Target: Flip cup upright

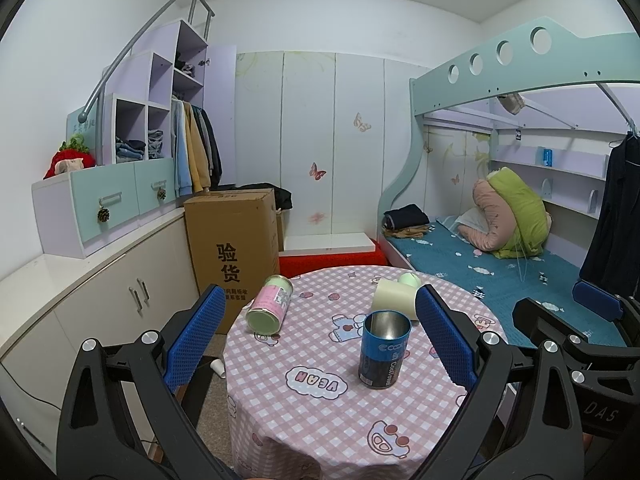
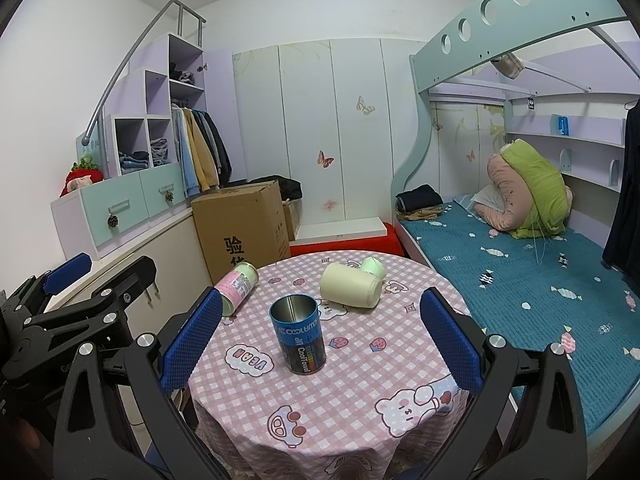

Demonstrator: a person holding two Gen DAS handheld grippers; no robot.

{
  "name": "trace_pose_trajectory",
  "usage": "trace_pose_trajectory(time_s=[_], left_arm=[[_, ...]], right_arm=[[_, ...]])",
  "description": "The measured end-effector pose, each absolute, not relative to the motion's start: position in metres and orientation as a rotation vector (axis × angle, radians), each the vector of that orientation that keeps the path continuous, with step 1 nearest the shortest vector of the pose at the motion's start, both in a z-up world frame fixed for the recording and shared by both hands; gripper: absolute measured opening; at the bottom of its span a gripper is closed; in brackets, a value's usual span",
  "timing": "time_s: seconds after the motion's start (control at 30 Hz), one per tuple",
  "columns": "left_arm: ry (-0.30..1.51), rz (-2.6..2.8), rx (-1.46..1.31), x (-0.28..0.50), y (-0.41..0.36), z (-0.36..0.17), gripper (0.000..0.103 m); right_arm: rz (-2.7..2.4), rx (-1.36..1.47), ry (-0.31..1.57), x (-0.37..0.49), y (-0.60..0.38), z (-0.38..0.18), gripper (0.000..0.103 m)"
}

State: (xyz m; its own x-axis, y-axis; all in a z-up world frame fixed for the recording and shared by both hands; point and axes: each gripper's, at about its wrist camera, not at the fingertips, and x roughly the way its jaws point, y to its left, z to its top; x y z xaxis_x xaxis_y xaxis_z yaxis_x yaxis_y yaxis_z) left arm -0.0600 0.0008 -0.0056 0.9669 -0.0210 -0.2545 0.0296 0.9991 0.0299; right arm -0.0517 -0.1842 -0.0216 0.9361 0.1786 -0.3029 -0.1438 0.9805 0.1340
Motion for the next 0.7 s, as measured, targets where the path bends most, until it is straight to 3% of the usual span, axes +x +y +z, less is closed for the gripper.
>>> trace_pose_trajectory(time_s=[0.7], left_arm=[[0.255, -0.029, 0.03, -0.0594, 0.0045, -0.0073, 0.096]], right_arm=[[0.165, 0.113, 0.321, -0.0514, -0.1845, -0.0211, 0.095]])
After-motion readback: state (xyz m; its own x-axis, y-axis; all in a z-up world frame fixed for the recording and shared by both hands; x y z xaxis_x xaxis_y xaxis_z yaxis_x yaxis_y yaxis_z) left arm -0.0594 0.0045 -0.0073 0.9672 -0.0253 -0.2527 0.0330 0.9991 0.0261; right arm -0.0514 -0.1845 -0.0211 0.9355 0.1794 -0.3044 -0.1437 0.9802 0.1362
